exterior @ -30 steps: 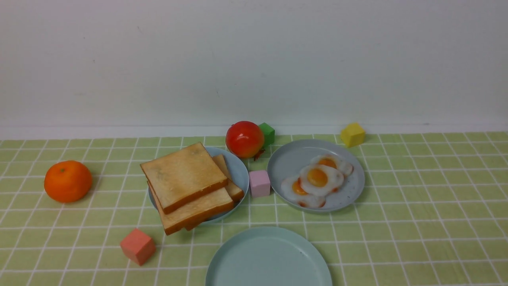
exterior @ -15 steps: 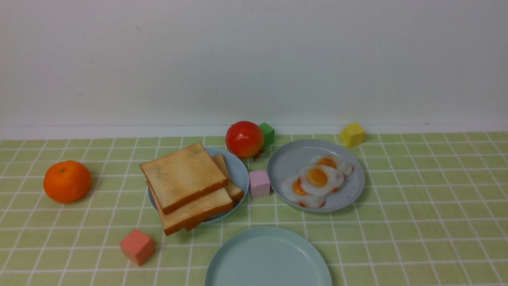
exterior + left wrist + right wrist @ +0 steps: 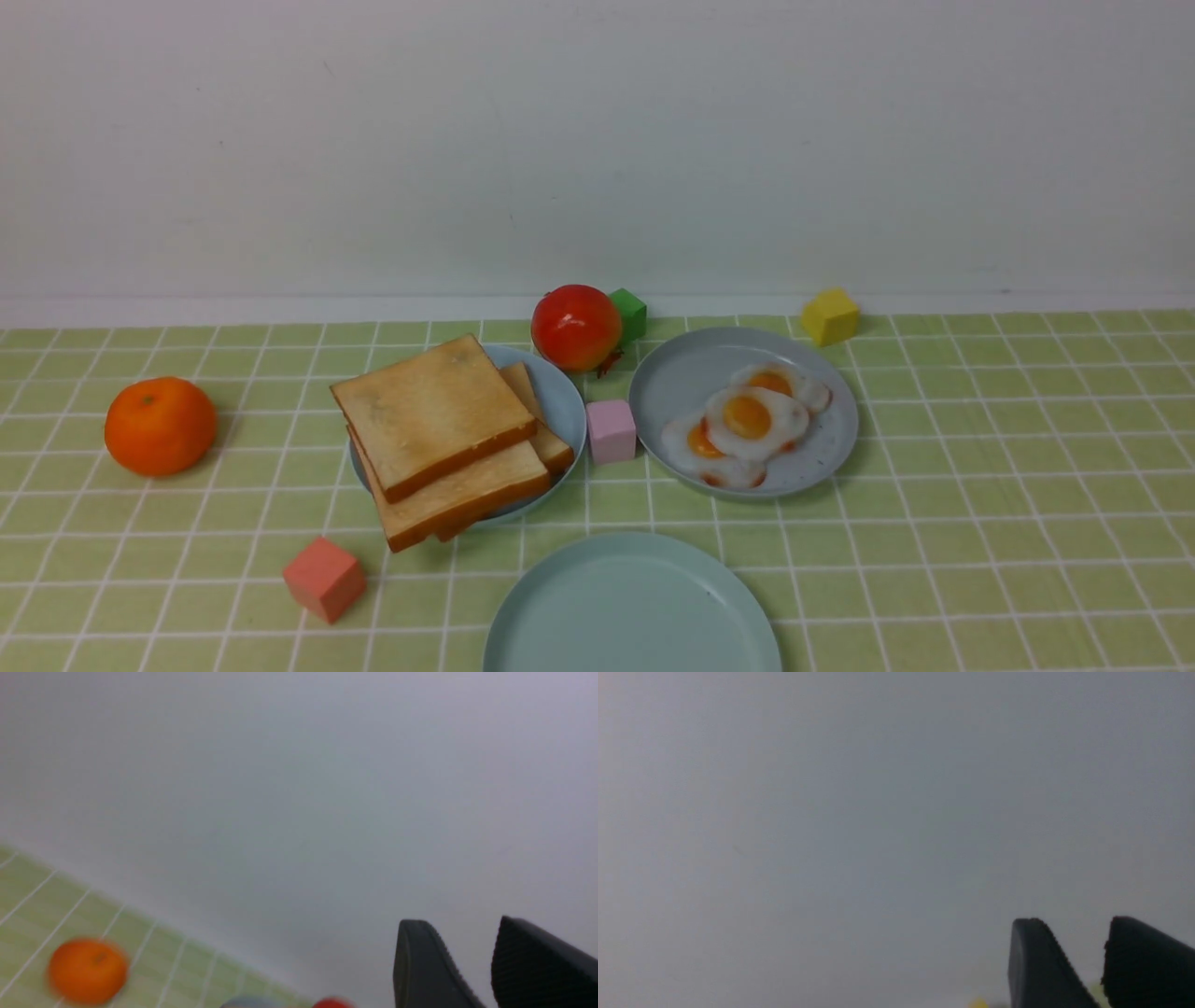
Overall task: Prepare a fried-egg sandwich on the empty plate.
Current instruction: Use the left arm to grab a slice of bread
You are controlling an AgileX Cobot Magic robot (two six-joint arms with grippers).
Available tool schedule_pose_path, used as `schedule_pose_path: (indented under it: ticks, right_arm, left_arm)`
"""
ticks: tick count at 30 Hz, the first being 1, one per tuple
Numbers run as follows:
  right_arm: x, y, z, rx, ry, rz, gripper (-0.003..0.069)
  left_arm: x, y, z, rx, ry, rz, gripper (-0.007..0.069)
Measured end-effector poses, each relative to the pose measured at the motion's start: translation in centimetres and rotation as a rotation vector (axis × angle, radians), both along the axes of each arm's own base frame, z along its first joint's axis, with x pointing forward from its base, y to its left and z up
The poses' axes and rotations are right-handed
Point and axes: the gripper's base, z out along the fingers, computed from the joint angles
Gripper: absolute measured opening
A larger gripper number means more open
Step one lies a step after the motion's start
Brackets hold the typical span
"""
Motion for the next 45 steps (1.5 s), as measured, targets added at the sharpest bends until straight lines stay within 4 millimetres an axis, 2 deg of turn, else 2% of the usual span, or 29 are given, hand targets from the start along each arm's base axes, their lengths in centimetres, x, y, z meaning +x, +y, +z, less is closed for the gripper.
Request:
schedule_pose_path:
  ticks: [1,2,4,5,7,10,12,14,17,18,19,21,22,23,25,26,29,34,38,45]
  right_arm:
    - [0.6,-0.1,-0.8,-0.019,0.065,-0.016,0.0241]
    - [0.7,-0.1,-1.0,-0.023,0.083,-0.021,0.0241]
    - [1.9,-0.1,-3.1,-0.038,0.22,-0.039,0.0241]
    - [2.0,-0.1,-3.2,-0.036,0.229,-0.039,0.0241]
    - [2.6,0.4,-5.1,0.015,0.339,-0.021,0.0241]
    - [3.0,1.3,-7.1,0.075,0.434,0.049,0.0241]
    - [3.1,1.6,-7.8,0.07,0.467,0.088,0.0241]
    - [3.3,2.7,-8.9,0.064,0.517,0.202,0.0241]
    - [3.2,3.3,-9.2,0.038,0.517,0.285,0.0241]
    - [3.2,3.7,-9.2,0.016,0.503,0.347,0.0241]
    - [3.2,3.8,-9.2,0.014,0.503,0.353,0.0241]
    - [3.2,4.2,-9.1,0.002,0.479,0.411,0.0241]
    - [3.2,4.2,-9.0,-0.001,0.477,0.416,0.0241]
    - [3.2,4.4,-9.0,0.005,0.469,0.43,0.0241]
    - [3.2,4.4,-8.9,0.008,0.464,0.434,0.0241]
    - [3.2,4.4,-8.9,0.009,0.459,0.437,0.0241]
    - [3.3,4.4,-8.9,0.008,0.456,0.436,0.0241]
    - [3.3,4.4,-8.8,0.008,0.45,0.434,0.0241]
    - [3.3,4.4,-8.8,0.007,0.448,0.433,0.0241]
    - [3.3,4.4,-8.8,0.01,0.447,0.434,0.0241]
  left_arm:
    - [1.1,0.0,-1.0,0.005,0.099,0.007,0.0238]
    - [1.2,0.0,-1.3,0.007,0.128,0.009,0.0238]
    - [3.8,-0.1,-3.6,-0.002,0.333,0.013,0.0238]
    - [4.0,-0.1,-3.8,-0.001,0.348,0.013,0.0238]
    - [6.7,-0.8,-6.3,-0.045,0.532,-0.026,0.0238]
    - [9.4,-1.8,-8.6,-0.076,0.66,-0.113,0.0238]
    - [10.4,-2.3,-9.5,-0.093,0.699,-0.155,0.0238]
    - [12.9,-3.2,-11.0,-0.136,0.742,-0.245,0.0238]
    - [14.4,-3.8,-11.7,-0.159,0.751,-0.295,0.0238]
    - [15.9,-4.2,-12.5,-0.17,0.76,-0.332,0.0238]
    - [16.1,-4.2,-12.5,-0.175,0.757,-0.336,0.0238]
    - [18.1,-4.5,-13.5,-0.162,0.765,-0.365,0.0238]
    - [18.2,-4.5,-13.7,-0.161,0.769,-0.366,0.0238]
    - [19.4,-4.5,-14.2,-0.151,0.775,-0.374,0.0242]
    - [20.2,-4.6,-14.6,-0.145,0.784,-0.379,0.025]
    - [21.2,-4.6,-15.3,-0.137,0.798,-0.385,0.0263]
    - [22.2,-4.7,-15.7,-0.133,0.801,-0.386,0.0289]
    - [24.0,-4.7,-17.7,-0.1,0.823,-0.401,0.0325]
    - [24.6,-4.8,-18.8,-0.11,0.834,-0.402,0.0323]
    - [25.4,-5.0,-19.7,-0.129,0.812,-0.412,0.0322]
